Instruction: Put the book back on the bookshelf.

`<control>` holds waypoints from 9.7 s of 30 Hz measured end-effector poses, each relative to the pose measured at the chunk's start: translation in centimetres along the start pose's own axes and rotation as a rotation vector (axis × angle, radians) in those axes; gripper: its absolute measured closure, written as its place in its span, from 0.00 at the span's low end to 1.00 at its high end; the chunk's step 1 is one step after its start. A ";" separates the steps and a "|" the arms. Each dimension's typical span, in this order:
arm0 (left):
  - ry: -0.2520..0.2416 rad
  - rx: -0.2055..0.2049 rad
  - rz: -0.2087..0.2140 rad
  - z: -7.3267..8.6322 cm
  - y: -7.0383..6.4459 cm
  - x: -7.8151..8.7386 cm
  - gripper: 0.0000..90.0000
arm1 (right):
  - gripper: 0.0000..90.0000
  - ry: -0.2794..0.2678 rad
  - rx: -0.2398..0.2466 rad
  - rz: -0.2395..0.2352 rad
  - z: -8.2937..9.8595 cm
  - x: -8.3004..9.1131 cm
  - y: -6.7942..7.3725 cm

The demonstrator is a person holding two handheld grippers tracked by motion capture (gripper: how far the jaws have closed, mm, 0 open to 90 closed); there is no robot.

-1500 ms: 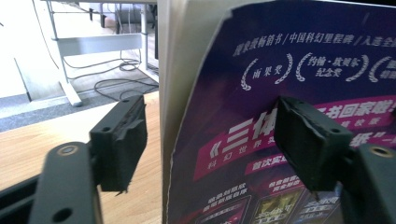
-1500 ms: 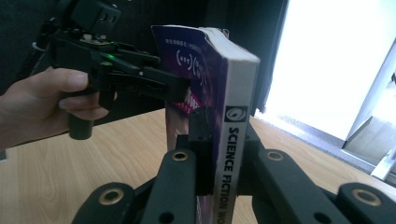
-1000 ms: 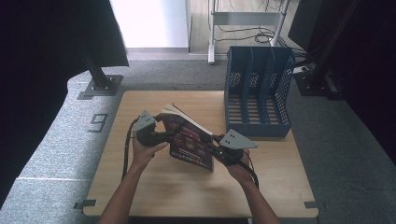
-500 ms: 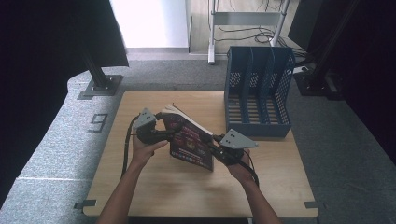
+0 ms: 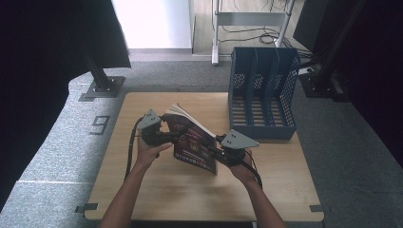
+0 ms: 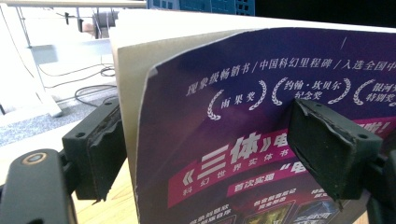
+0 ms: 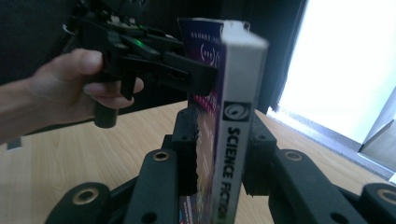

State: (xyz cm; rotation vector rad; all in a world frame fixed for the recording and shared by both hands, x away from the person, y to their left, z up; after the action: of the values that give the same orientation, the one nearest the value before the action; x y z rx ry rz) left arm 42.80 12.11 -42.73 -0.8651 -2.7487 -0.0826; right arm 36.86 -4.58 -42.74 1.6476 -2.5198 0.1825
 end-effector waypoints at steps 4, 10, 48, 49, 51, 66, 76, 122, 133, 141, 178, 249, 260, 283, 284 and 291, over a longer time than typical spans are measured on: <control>0.003 0.002 0.000 0.0 0.0 0.0 0.16 | 0.78 0.022 0.002 0.004 0.2 -0.9 -0.4; 0.002 0.008 0.010 -0.1 0.0 0.3 0.17 | 0.81 0.046 -0.010 0.007 0.3 -2.0 -0.9; 0.083 -0.020 -0.105 5.7 1.4 5.4 0.17 | 0.91 0.057 -0.065 0.047 0.3 -2.2 -1.6; 0.088 -0.019 -0.105 6.0 1.4 5.5 0.17 | 0.91 0.057 -0.067 0.049 0.3 -2.2 -1.6; 0.098 -0.009 -0.103 6.6 1.4 5.7 0.17 | 0.91 0.056 -0.071 0.052 0.3 -2.2 -1.7; 0.180 -0.008 -0.116 10.1 1.7 5.8 0.17 | 0.91 0.032 -0.130 0.072 0.1 -2.4 -2.0; 0.181 0.008 -0.124 10.2 2.1 6.1 0.17 | 0.91 0.015 -0.128 0.105 -0.7 -2.2 -2.1; 0.197 0.032 -0.155 10.4 2.6 6.5 0.20 | 0.91 -0.103 -0.121 0.212 -6.5 2.3 -5.1; 0.217 0.043 -0.155 10.6 2.5 6.4 0.20 | 0.91 -0.121 -0.119 0.248 -7.4 3.3 -6.1; 0.213 0.051 -0.158 10.5 2.6 6.4 0.20 | 0.91 -0.127 -0.111 0.269 -7.9 3.9 -6.7; 0.218 0.078 -0.137 10.5 2.6 6.3 0.20 | 0.91 -0.139 -0.130 0.380 -8.2 7.0 -9.5; 0.234 0.069 -0.139 10.9 2.6 6.2 0.20 | 0.91 -0.128 -0.197 0.608 -6.2 11.0 -16.4; 0.239 0.069 -0.134 11.0 2.5 6.0 0.20 | 0.91 -0.139 -0.210 0.635 -6.0 10.6 -17.8; 0.263 0.059 -0.133 11.9 2.7 5.8 0.20 | 0.91 -0.153 -0.228 0.672 -5.6 9.5 -20.2; 0.264 0.059 -0.132 11.9 2.7 5.8 0.20 | 0.91 -0.152 -0.229 0.671 -5.6 9.5 -20.2; 0.264 0.061 -0.134 11.9 2.8 5.8 0.20 | 0.91 -0.148 -0.230 0.682 -5.6 9.1 -20.8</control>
State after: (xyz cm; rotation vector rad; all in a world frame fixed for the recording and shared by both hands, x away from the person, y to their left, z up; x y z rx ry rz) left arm 37.13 19.15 -52.78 -0.6059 -2.5438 -0.1280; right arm 52.48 -20.12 -35.05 0.7002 -2.9774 -0.1713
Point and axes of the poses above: each handheld gripper's, and its own axes: x roughly backward along the jaws, z roughly out of its underside, y roughly to its left, the point moved 7 cm from there along -x, roughly forward along the jaws, and after that the axes turned 14 degrees about -z, right-handed, at the moved point
